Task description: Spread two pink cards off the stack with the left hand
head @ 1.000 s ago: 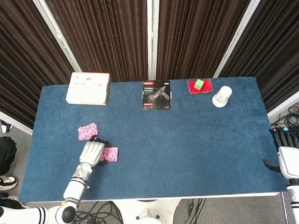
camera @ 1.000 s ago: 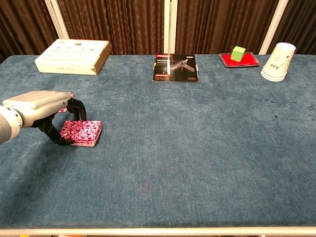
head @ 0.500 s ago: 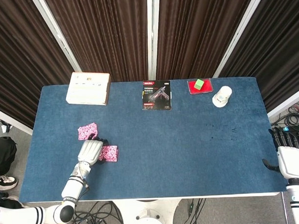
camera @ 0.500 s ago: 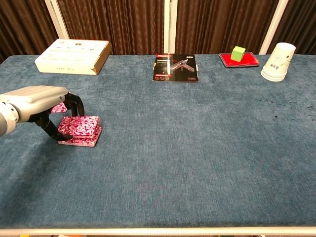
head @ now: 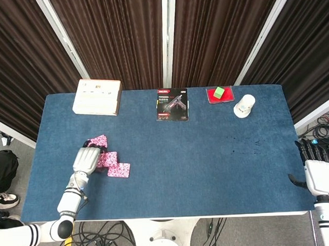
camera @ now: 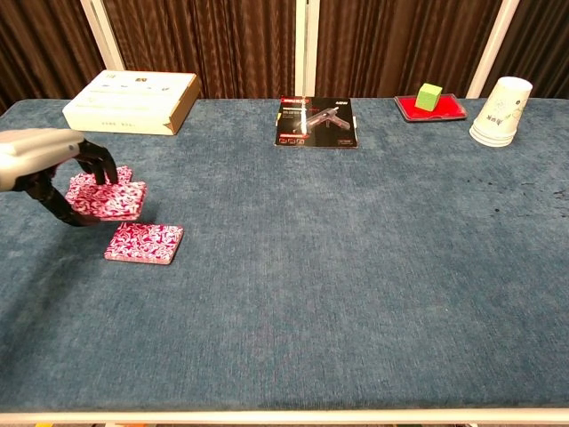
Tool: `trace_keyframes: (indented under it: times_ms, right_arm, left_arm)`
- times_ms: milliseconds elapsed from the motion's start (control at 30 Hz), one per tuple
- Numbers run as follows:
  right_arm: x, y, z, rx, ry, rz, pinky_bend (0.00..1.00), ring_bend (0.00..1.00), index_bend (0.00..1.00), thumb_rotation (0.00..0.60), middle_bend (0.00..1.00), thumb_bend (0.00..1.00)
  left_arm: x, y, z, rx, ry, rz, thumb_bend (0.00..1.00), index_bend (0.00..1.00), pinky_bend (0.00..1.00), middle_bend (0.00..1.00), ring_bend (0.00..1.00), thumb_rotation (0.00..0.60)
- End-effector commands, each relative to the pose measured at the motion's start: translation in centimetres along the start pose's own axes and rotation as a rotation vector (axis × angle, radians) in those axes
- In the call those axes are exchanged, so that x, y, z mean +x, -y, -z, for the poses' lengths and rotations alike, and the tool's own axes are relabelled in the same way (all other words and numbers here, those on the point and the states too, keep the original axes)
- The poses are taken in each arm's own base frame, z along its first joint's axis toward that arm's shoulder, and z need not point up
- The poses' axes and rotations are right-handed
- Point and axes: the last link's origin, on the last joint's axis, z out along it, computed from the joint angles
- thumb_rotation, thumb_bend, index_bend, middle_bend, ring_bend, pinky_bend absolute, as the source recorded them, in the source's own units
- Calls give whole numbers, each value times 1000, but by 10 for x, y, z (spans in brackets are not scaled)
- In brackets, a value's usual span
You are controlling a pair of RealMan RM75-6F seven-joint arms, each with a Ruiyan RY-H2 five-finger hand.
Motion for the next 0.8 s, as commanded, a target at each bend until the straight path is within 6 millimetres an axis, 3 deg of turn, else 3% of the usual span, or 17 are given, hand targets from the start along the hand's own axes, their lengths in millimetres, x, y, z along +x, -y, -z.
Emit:
trace_keyframes:
  times_ms: [33, 300, 600, 800]
  right_arm:
    - [1, 1, 0, 2, 0, 0, 0, 0, 0, 600, 0, 131]
    - [-1, 1, 0, -1, 8, 1, 0, 0, 0, 600, 0, 132]
    - [-2, 6, 0, 8, 12, 7, 0, 0, 0, 600, 0, 132]
    - [-4, 5, 0, 2, 16, 7, 0, 0, 0, 600, 0, 132]
  left_arm:
    - [1, 13, 5, 21, 4, 1, 258, 401, 115, 451, 237, 600]
    - [-4, 46, 28, 81, 14, 20, 259, 402, 115, 451, 237, 600]
    - [-15, 56, 46, 78, 23, 42, 259, 403, 115, 451, 237, 600]
    - [-23, 57, 47, 78, 36, 47, 260, 403, 115, 450, 237, 600]
